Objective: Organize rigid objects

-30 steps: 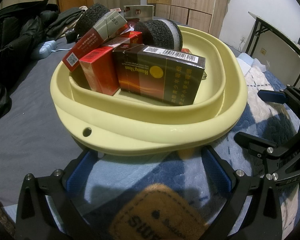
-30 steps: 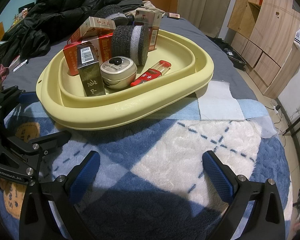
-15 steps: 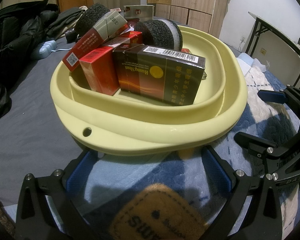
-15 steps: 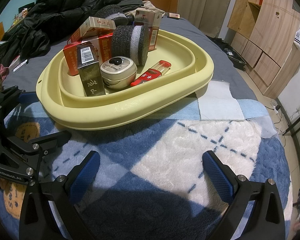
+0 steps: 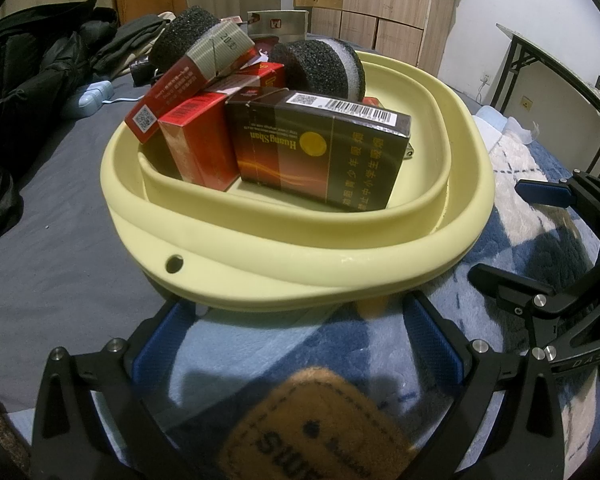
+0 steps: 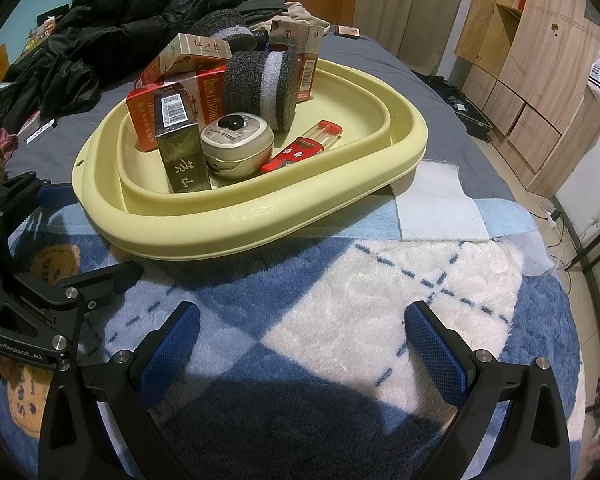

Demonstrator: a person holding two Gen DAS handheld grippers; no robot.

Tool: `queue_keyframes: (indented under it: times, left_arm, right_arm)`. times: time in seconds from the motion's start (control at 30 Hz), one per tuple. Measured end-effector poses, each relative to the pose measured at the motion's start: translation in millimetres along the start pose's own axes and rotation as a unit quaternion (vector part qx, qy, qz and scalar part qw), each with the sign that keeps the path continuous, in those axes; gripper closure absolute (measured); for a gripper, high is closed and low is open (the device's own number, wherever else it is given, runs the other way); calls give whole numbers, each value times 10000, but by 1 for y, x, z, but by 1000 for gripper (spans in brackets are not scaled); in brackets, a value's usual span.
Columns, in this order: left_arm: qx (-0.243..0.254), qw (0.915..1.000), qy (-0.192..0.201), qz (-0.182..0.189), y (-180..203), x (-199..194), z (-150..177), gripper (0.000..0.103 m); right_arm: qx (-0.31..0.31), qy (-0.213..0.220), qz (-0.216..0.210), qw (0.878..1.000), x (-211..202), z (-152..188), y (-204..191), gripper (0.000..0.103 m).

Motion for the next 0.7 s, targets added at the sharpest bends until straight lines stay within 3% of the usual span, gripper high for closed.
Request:
queue_keyframes:
  times: [0.7]
  left_arm:
    - [-1,10000,1,2,0,0,0,0]
  right_arm:
    - [0,1,0,10000,0,0,0,0]
Point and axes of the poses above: each gripper's, at about its wrist camera, not at the fingertips, and x roughly the way its jaws point, y to its right, z to its underside, the point moved 7 cm from there along x, roughly the way its jaws point, and after that the axes turned 7 degrees about -z, right-handed, at the moved point
